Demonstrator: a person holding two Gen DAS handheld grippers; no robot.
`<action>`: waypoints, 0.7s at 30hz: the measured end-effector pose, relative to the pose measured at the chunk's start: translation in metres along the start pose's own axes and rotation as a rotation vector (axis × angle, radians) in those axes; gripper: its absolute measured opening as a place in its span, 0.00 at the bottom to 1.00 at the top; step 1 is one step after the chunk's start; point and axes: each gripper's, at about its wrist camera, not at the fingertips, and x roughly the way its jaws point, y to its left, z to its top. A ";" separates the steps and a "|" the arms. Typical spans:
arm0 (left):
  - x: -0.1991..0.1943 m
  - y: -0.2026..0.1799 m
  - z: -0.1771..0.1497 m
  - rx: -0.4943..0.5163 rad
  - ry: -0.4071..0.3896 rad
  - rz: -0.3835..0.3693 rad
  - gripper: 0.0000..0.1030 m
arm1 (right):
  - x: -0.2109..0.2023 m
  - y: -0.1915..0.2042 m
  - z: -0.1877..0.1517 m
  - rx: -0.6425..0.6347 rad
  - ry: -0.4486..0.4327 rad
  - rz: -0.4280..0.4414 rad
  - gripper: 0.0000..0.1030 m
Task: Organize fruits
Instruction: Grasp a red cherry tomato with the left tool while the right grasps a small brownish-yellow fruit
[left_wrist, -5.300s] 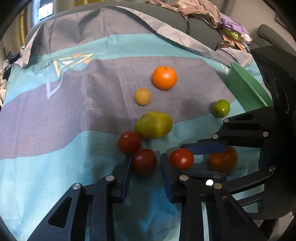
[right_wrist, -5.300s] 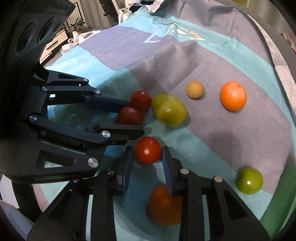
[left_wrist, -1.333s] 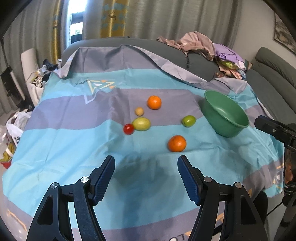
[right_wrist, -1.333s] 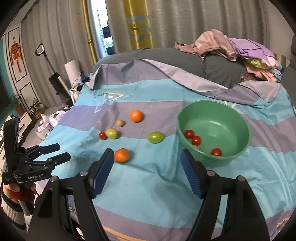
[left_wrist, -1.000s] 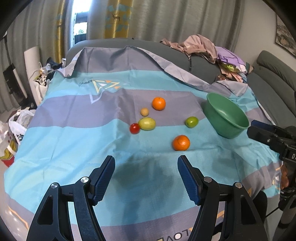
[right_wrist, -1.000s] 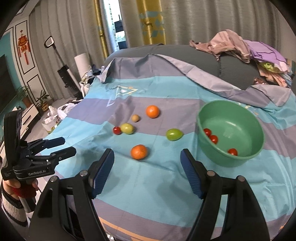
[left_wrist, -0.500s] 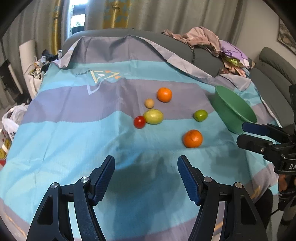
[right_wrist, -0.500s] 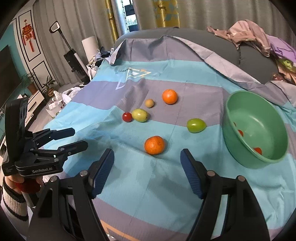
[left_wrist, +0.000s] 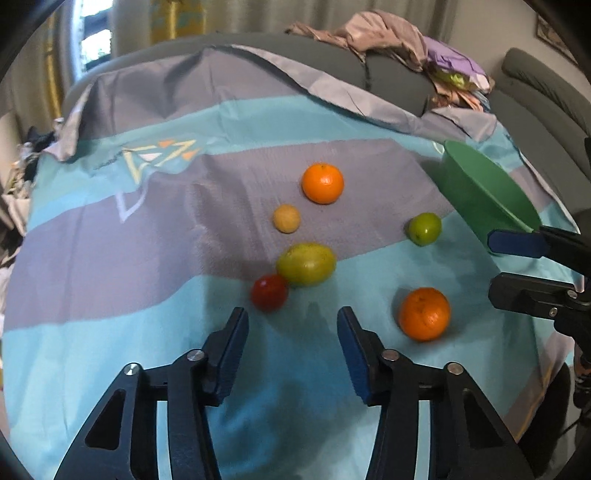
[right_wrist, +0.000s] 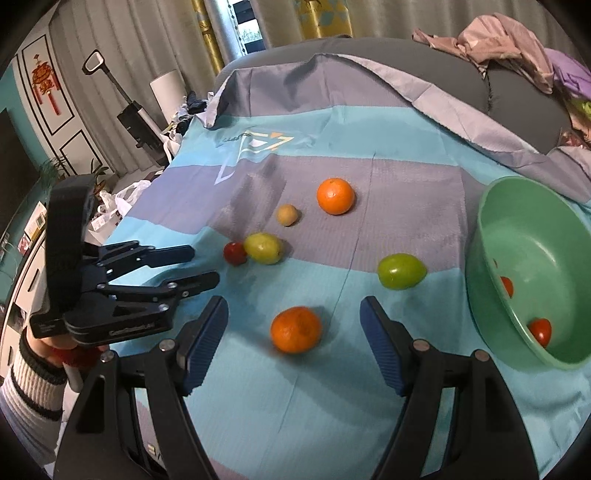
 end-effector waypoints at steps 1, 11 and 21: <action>0.005 0.001 0.003 0.002 0.011 -0.004 0.44 | 0.005 -0.003 0.003 0.010 0.005 0.006 0.72; 0.039 0.007 0.016 0.063 0.095 0.025 0.34 | 0.030 -0.012 0.021 0.026 0.020 0.039 0.72; 0.024 0.013 0.010 0.016 0.043 0.016 0.25 | 0.076 -0.015 0.044 0.068 0.076 0.088 0.71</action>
